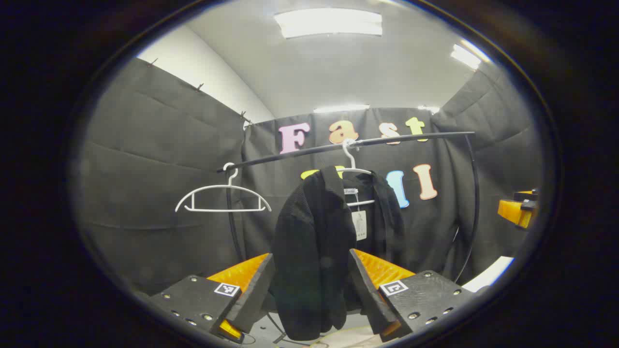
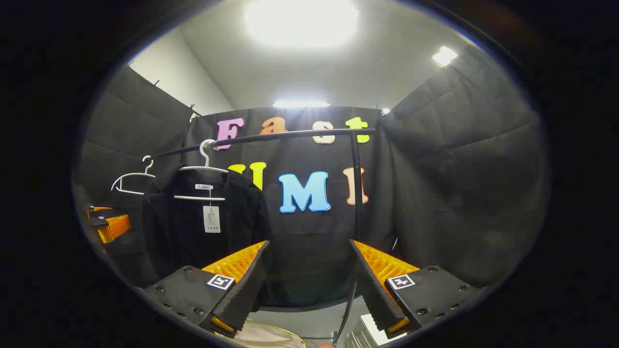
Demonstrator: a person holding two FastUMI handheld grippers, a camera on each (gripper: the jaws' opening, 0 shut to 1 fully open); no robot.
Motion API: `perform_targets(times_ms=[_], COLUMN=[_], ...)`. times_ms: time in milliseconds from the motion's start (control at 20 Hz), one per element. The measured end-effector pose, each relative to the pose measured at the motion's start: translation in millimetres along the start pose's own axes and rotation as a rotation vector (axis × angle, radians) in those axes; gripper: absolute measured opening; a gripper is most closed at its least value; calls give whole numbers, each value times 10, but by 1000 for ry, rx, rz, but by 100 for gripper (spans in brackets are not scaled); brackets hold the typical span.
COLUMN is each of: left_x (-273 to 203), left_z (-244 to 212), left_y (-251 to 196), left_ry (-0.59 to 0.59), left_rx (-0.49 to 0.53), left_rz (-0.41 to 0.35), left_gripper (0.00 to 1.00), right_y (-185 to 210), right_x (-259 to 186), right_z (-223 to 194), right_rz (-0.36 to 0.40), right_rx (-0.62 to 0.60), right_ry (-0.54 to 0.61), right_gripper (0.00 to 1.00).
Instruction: Grasp the clothes on the hanger with both hands and then place them into the laundry hamper below.
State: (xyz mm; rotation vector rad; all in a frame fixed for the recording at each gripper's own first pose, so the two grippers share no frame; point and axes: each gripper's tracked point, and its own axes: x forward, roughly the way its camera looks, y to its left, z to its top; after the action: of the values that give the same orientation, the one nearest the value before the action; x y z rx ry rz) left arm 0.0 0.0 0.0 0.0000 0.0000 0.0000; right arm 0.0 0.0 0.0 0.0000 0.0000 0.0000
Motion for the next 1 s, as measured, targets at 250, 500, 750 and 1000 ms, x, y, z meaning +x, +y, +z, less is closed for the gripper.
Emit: perform_targets(times_ms=[250,500,750,1000], left_x=[-50,-55,-86,-131], left_z=[71,69,88,99], left_y=[67,66,72,111], left_ry=[-19,-28,-35,-45], left_rx=[-5,-2,-1,-2], left_rz=[14,8,1,-4], left_gripper=[89,90,90,90], right_y=[0,3,30,48], right_x=[10,10,-18,-40], right_z=[-16,12,-17,15], right_rz=[2,-5,-5,-13], right_rx=[6,8,4,6], right_ry=[4,-3,3,-4], right_gripper=[99,99,99,99])
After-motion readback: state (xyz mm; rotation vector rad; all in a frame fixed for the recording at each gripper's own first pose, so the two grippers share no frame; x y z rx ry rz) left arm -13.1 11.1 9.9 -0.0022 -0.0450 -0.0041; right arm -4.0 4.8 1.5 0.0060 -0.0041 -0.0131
